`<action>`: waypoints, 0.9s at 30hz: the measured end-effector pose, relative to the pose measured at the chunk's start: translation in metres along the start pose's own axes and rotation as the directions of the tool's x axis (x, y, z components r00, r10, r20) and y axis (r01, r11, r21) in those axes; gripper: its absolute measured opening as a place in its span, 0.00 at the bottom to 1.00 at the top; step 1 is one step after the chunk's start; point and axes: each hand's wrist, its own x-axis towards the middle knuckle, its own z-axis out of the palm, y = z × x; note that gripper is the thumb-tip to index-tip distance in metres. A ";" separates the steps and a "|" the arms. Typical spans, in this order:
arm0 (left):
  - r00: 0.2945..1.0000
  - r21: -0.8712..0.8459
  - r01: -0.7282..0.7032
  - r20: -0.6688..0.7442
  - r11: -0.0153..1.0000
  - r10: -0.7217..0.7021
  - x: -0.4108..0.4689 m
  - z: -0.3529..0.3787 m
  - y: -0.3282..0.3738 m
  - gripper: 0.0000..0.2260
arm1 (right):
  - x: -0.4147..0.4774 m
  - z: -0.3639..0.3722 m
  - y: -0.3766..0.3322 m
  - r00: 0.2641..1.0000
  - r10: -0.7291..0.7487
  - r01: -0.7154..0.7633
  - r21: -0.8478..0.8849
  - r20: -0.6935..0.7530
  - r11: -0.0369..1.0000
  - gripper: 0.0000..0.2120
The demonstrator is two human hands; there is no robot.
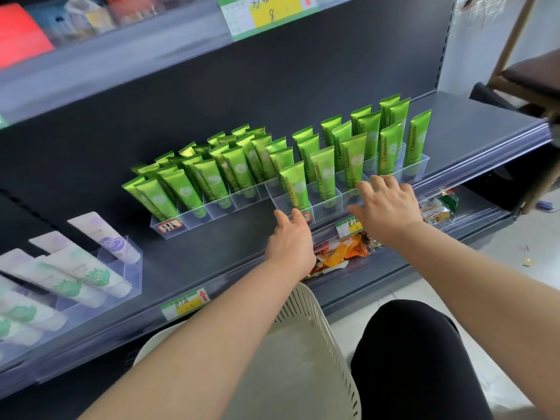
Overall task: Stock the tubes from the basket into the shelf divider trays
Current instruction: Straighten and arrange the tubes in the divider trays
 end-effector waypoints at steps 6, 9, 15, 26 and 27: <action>1.000 0.011 -0.016 0.009 1.000 0.016 0.004 0.001 0.011 0.39 | 0.001 0.003 0.006 0.999 0.034 -0.034 0.011 0.002 0.999 0.25; 1.000 0.005 -0.017 0.004 1.000 0.017 0.007 0.000 0.014 0.38 | 0.001 0.004 0.009 0.999 0.042 -0.042 -0.001 0.011 0.999 0.27; 1.000 -0.014 -0.017 0.000 1.000 0.017 0.011 0.001 0.018 0.38 | 0.001 0.004 0.012 0.997 0.058 -0.058 0.015 0.043 0.998 0.31; 0.997 -0.116 -0.077 -0.031 0.990 0.074 0.010 -0.002 -0.011 0.32 | -0.015 -0.012 -0.021 0.998 -0.050 0.050 -0.014 -0.029 0.999 0.29; 0.997 -0.124 -0.070 -0.045 0.990 0.065 0.009 -0.002 -0.016 0.31 | -0.017 -0.015 -0.028 0.995 -0.081 0.080 -0.015 -0.057 0.997 0.27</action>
